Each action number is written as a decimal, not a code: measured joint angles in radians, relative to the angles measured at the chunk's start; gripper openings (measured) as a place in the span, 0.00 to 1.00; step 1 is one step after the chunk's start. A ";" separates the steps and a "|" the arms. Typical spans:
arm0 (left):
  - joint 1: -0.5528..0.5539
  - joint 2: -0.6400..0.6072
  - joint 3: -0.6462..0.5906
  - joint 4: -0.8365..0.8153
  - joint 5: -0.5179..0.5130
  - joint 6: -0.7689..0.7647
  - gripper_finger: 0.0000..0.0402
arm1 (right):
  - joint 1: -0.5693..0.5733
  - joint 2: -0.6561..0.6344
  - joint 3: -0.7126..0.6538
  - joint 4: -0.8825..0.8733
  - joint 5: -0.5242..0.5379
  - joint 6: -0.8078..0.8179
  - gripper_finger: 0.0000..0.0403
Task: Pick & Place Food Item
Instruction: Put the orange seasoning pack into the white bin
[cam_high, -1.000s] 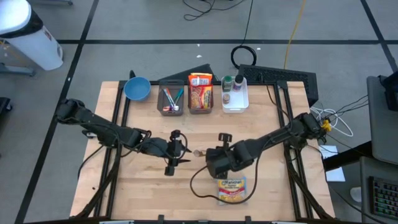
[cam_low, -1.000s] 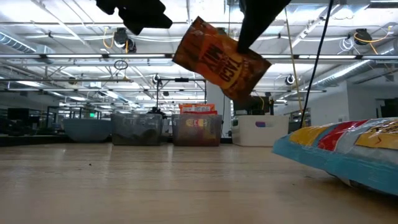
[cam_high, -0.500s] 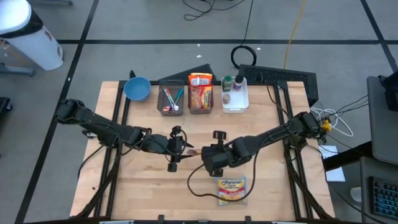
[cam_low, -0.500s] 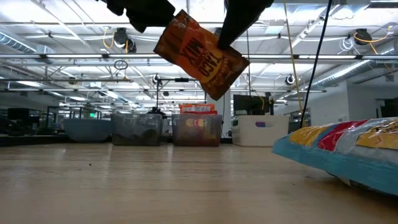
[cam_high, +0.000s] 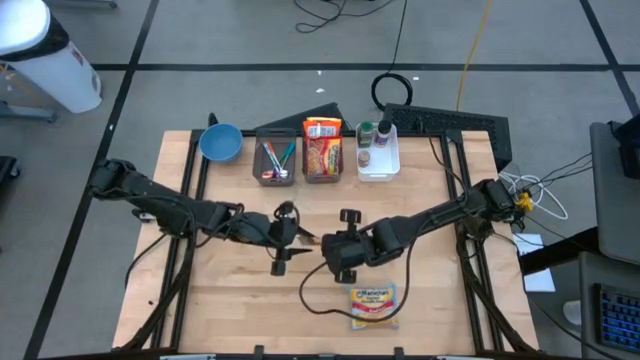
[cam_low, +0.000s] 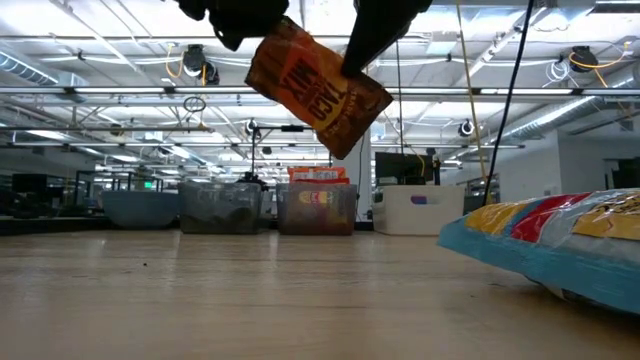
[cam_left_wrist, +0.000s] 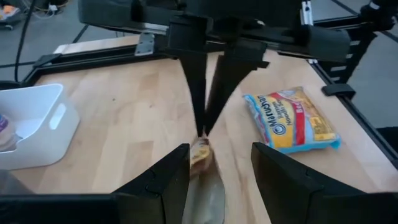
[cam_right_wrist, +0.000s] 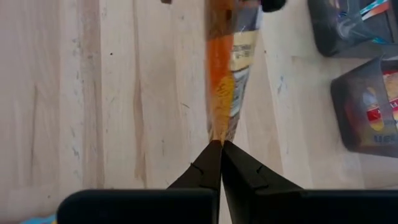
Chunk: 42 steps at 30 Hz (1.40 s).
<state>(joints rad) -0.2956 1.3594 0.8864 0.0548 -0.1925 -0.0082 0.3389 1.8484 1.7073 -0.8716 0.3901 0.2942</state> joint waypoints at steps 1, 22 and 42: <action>-0.001 0.000 0.000 -0.001 0.001 0.000 0.45 | 0.000 0.000 0.000 0.004 0.000 -0.004 0.00; 0.020 0.000 0.000 -0.030 -0.001 -0.023 0.45 | -0.005 0.001 0.000 0.045 0.001 -0.026 0.00; 0.020 0.000 0.000 -0.029 -0.009 -0.013 0.16 | -0.006 0.001 0.000 0.060 0.001 -0.034 0.00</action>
<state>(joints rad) -0.2752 1.3594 0.8864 0.0257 -0.2012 -0.0208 0.3332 1.8496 1.7073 -0.8116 0.3908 0.2600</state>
